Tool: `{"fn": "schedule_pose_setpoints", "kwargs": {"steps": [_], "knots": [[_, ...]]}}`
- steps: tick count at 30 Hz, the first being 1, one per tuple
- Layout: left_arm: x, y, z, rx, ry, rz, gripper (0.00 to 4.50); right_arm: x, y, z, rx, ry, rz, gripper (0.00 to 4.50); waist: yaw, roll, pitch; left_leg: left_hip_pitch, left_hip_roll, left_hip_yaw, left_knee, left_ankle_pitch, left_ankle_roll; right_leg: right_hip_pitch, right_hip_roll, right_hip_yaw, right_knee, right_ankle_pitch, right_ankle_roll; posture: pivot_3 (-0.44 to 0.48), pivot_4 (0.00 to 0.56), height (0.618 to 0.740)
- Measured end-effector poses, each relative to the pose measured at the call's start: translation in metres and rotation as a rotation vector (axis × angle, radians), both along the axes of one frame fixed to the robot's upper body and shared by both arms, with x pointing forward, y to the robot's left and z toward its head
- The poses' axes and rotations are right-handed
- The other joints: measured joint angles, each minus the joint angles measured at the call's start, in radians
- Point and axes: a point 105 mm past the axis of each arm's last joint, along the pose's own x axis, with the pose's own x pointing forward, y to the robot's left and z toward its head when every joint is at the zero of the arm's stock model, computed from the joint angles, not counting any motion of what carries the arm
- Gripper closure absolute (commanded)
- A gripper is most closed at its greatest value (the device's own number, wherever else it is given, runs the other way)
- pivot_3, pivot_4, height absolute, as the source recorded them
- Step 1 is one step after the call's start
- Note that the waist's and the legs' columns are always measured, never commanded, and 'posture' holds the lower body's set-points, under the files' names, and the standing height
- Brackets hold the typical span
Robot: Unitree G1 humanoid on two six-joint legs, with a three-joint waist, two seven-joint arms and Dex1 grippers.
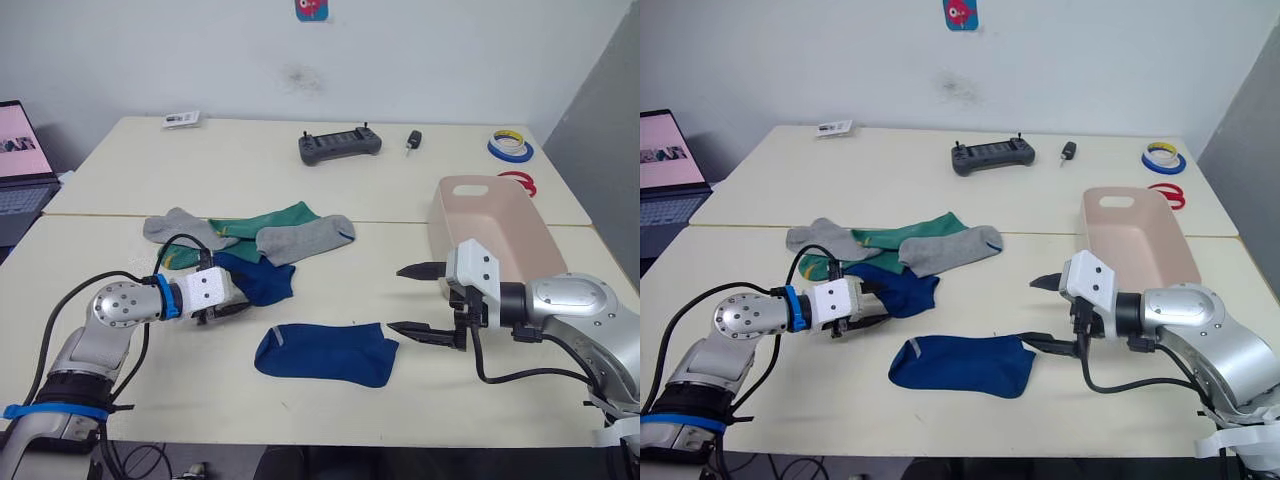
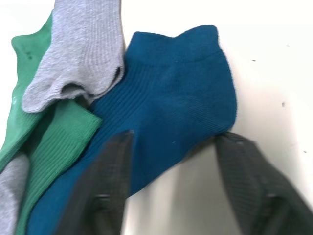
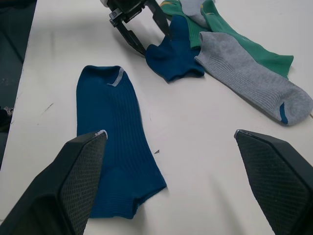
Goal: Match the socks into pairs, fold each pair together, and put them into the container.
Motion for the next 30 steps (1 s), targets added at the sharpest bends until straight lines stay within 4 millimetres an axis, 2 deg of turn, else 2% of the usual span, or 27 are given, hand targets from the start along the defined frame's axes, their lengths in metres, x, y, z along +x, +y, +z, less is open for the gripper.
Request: {"fn": "schedule_pose_setpoints", "kwargs": {"steps": [5, 9, 13, 18, 21, 25, 30], "knots": [[0.001, -0.008, -0.005, 0.013, 0.004, -0.046, 4.46, 0.001, 0.0, 0.001, 0.0, 0.003, -0.005, 0.0, 0.001, 0.0, 0.0, 0.0, 0.0, 0.0, 0.0, 0.0, 0.0, 0.0, 0.0, 0.0, 0.0, 0.0, 0.0, 0.0, 0.15, 0.74], [0.001, -0.013, -0.006, -0.048, 0.05, -0.032, 4.46, 0.001, 0.0, 0.001, 0.0, 0.005, -0.009, 0.0, 0.002, 0.0, 0.0, 0.0, 0.0, 0.0, 0.0, 0.0, 0.0, 0.0, 0.0, 0.0, 0.0, 0.0, 0.0, 0.0, 0.15, 0.74], [0.007, -0.034, 0.002, -0.185, 0.097, -0.01, 4.46, 0.0, 0.0, 0.0, -0.002, 0.005, -0.009, 0.0, 0.002, 0.0, 0.0, -0.001, 0.0, -0.001, 0.001, 0.0, 0.0, 0.0, 0.0, -0.001, 0.0, 0.0, 0.0, 0.0, 0.15, 0.74], [0.013, -0.075, 0.04, -0.287, 0.055, -0.053, 4.46, -0.001, -0.002, -0.001, -0.009, 0.007, -0.017, 0.0, 0.001, 0.0, 0.0, -0.001, 0.0, -0.001, 0.001, 0.0, 0.0, 0.001, 0.0, 0.0, 0.0, 0.0, 0.0, 0.0, 0.15, 0.74], [0.01, -0.101, 0.05, -0.303, 0.044, -0.087, 4.46, 0.0, -0.006, -0.002, -0.021, 0.009, -0.031, 0.0, 0.001, 0.0, 0.0, -0.001, -0.001, 0.0, 0.001, 0.0, 0.0, 0.001, 0.001, 0.0, 0.0, 0.0, 0.0, 0.0, 0.15, 0.74], [0.01, -0.135, 0.046, -0.319, 0.076, -0.107, 4.46, 0.003, -0.01, 0.0, -0.023, 0.001, -0.053, 0.0, 0.001, 0.0, 0.0, 0.0, -0.001, -0.001, 0.001, 0.0, 0.0, 0.001, 0.001, 0.0, 0.0, 0.0, 0.0, 0.0, 0.15, 0.74], [0.002, -0.17, 0.019, -0.285, 0.177, -0.134, 4.46, 0.003, -0.012, -0.001, -0.026, -0.001, -0.06, 0.0, 0.0, -0.001, 0.0, -0.001, -0.001, 0.0, 0.001, 0.0, 0.0, 0.001, 0.002, 0.001, 0.0, 0.0, 0.0, 0.0, 0.15, 0.74]]}}
